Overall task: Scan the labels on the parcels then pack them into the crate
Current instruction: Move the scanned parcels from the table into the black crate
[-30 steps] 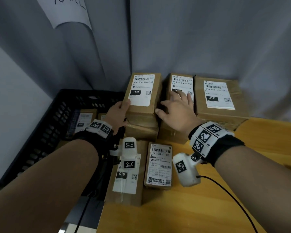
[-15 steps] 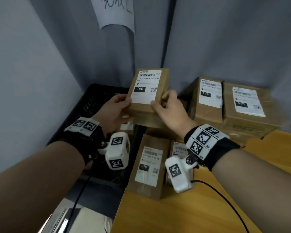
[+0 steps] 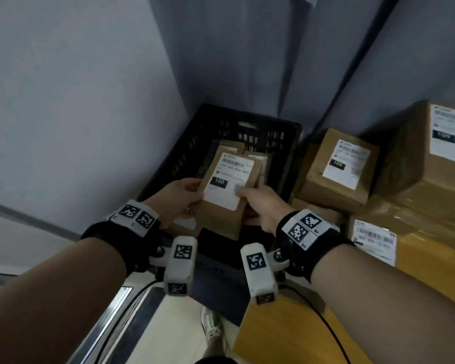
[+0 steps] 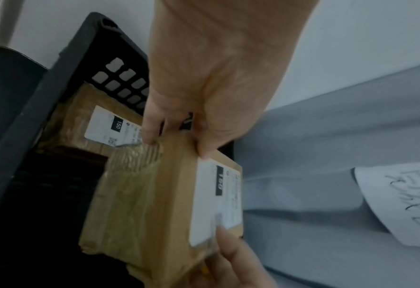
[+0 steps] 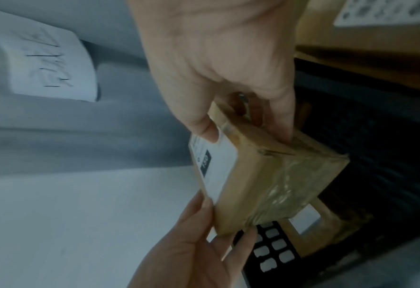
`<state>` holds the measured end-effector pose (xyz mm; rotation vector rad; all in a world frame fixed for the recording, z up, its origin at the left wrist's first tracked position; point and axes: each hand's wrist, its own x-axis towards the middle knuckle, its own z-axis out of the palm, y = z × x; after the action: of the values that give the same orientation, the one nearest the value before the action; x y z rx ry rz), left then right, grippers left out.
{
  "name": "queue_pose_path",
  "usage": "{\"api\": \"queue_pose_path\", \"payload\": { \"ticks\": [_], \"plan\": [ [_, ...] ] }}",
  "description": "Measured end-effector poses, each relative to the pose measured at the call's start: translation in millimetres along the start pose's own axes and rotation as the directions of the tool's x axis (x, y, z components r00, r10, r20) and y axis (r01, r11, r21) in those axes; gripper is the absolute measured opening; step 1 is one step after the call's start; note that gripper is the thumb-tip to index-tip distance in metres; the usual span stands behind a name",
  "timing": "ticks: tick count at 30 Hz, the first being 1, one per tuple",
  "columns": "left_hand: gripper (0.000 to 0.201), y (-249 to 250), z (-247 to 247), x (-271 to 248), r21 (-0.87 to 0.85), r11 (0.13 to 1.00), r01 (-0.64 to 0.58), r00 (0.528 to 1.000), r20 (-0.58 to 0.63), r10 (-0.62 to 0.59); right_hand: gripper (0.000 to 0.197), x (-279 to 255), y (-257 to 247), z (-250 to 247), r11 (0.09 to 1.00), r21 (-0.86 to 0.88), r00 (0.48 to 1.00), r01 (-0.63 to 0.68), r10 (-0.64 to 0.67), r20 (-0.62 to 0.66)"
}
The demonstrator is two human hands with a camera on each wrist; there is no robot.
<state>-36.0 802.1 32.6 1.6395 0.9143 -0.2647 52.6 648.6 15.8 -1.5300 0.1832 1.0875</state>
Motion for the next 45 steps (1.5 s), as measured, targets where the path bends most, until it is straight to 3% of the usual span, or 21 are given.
{"api": "queue_pose_path", "payload": {
  "ticks": [5,8,13,18,23,27,32,35,41,45],
  "plan": [
    [0.037,-19.2,13.0,47.0,0.171,0.984,0.054,0.999,-0.01,-0.053,0.02,47.2,22.6,14.6,0.979,0.107,0.982,-0.172,0.179,-0.057],
    [0.034,-32.5,17.5,78.1,0.185,0.982,0.045,0.997,0.047,-0.054,0.023,81.3,35.0,11.3,0.973,0.113,0.972,-0.201,0.212,-0.101],
    [0.027,-61.1,8.9,121.3,0.282,0.953,0.115,0.984,0.099,-0.148,0.023,135.6,59.1,18.4,0.93,0.043,0.918,-0.366,0.368,-0.145],
    [0.027,-77.3,-11.0,166.1,0.319,0.942,0.105,0.988,0.075,-0.136,0.044,179.7,79.8,25.6,0.934,-0.156,0.922,-0.322,0.271,-0.278],
    [0.019,-88.6,-33.0,195.6,0.386,0.896,0.219,0.963,0.065,-0.263,0.039,205.9,92.7,16.8,0.935,-0.201,0.915,-0.293,0.213,-0.343],
    [0.043,-97.1,-38.0,210.2,0.547,0.815,0.193,0.961,0.062,-0.27,0.035,219.4,97.9,19.0,0.949,-0.186,0.87,-0.252,0.138,-0.474],
    [0.043,-86.8,-34.5,202.8,0.563,0.813,0.148,0.974,0.061,-0.219,0.057,212.9,86.5,25.7,0.964,-0.097,0.901,-0.246,0.191,-0.39],
    [0.042,-75.0,-32.3,188.2,0.574,0.816,0.068,0.991,0.054,-0.121,0.061,202.4,66.7,32.8,0.977,-0.15,0.879,-0.153,0.065,-0.473],
    [0.036,-17.8,-20.1,141.0,0.436,0.894,-0.102,0.995,0.039,0.094,0.047,138.5,0.2,12.2,0.929,-0.329,0.907,0.172,-0.28,-0.314],
    [0.026,39.4,12.4,97.1,0.339,0.9,-0.273,0.959,0.022,0.283,0.026,75.7,-38.8,-25.5,0.868,-0.349,0.845,0.354,-0.457,-0.279]
  ]
}}
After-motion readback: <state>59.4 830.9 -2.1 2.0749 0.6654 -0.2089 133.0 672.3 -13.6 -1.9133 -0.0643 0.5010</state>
